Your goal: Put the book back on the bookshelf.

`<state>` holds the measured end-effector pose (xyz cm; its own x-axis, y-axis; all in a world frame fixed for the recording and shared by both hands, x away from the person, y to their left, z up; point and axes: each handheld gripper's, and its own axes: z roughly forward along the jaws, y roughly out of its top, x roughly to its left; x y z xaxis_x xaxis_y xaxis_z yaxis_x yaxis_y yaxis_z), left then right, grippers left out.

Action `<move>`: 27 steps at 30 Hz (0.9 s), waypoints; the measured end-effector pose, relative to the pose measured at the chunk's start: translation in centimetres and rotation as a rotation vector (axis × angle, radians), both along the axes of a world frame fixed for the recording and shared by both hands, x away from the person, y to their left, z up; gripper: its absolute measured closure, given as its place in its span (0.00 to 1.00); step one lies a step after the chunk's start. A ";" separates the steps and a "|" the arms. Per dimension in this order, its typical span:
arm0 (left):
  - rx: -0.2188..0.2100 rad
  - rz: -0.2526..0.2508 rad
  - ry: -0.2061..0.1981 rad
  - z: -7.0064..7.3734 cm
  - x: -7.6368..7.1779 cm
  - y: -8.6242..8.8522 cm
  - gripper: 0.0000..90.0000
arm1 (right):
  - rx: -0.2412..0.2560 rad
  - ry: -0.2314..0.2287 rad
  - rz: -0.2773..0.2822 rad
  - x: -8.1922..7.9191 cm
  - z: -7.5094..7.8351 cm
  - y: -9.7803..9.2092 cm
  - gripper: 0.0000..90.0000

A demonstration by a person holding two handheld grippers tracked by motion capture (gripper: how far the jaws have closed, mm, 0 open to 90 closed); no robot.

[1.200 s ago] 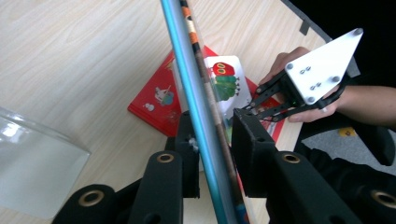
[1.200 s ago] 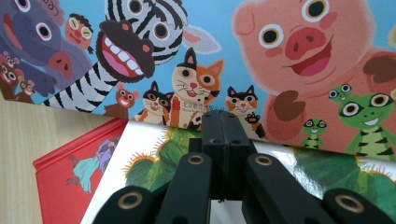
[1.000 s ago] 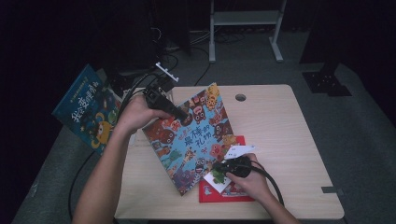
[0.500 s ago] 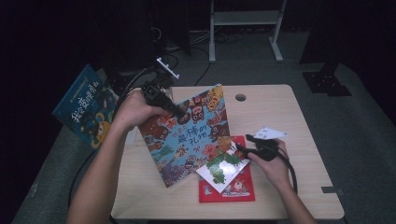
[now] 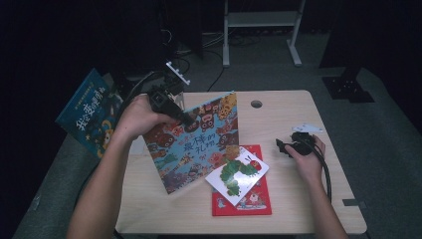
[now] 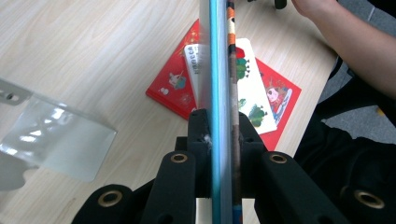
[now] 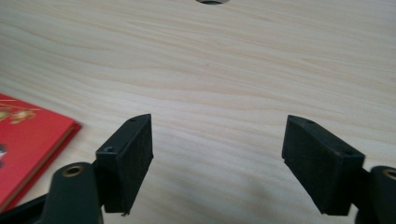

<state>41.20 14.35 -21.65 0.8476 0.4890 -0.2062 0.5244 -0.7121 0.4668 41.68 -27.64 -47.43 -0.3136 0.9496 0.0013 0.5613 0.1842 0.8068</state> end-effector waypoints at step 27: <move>-0.043 0.212 -0.018 -0.2 -3.5 11.3 0.90 | -0.021 0.108 -0.019 1.6 -1.1 -0.1 0.16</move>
<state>37.75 25.66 -21.83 0.7308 0.6474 -0.2165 0.6512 -0.5661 0.5055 43.27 -27.71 -48.50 -0.2948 0.9555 0.0139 0.6484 0.1893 0.7374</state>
